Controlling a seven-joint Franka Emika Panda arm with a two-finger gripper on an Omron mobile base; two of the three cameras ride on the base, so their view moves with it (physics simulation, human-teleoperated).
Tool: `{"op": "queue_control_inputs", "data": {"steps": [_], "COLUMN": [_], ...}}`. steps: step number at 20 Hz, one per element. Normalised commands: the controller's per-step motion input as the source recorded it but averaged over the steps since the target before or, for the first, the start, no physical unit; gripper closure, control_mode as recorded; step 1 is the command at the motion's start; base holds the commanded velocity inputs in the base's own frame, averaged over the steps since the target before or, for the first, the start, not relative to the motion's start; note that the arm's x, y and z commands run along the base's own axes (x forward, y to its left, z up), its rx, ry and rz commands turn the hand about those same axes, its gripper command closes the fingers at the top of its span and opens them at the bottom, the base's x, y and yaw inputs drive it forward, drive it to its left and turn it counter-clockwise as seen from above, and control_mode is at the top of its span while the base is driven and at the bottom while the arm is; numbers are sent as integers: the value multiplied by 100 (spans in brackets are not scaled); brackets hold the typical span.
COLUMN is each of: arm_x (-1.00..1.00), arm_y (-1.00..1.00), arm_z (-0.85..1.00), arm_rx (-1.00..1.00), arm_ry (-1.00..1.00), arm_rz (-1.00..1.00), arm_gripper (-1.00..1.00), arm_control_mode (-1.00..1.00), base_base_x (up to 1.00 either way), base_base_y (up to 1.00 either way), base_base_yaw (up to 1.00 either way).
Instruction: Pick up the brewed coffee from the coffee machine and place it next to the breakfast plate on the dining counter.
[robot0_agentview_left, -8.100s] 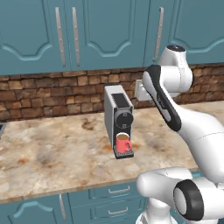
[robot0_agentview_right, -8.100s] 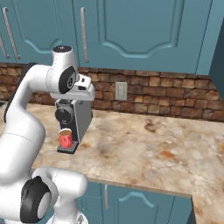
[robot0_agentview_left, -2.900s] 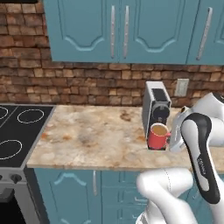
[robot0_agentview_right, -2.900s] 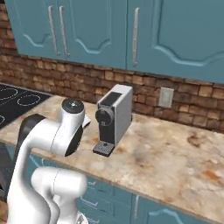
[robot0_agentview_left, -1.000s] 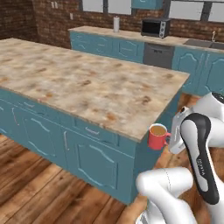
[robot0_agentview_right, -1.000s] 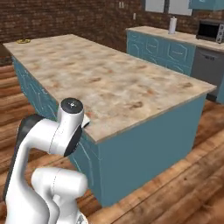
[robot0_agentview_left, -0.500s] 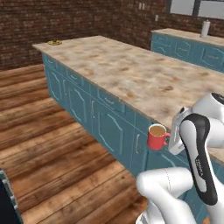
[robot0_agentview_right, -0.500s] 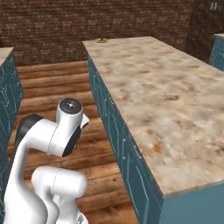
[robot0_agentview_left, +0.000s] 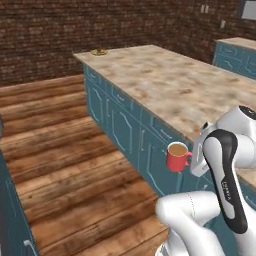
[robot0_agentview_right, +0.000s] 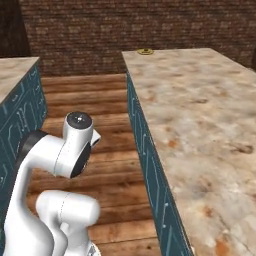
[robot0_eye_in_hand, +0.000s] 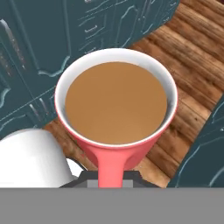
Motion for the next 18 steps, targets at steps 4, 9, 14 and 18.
{"op": "queue_control_inputs", "data": {"steps": [4, 9, 14, 18], "arm_x": [0, 0, 0, 0], "arm_y": [0, 0, 0, 0], "arm_z": [0, 0, 0, 0], "arm_rx": [0, 0, 0, 0], "arm_ry": [0, 0, 0, 0], "arm_rz": [0, 0, 0, 0], "arm_gripper": [100, 100, 100, 100], "arm_control_mode": [100, 100, 100, 100], "base_base_x": [100, 100, 100, 100], "base_base_y": [0, 0, 0, 0], "base_base_yaw": [13, 12, 21, 28]}}
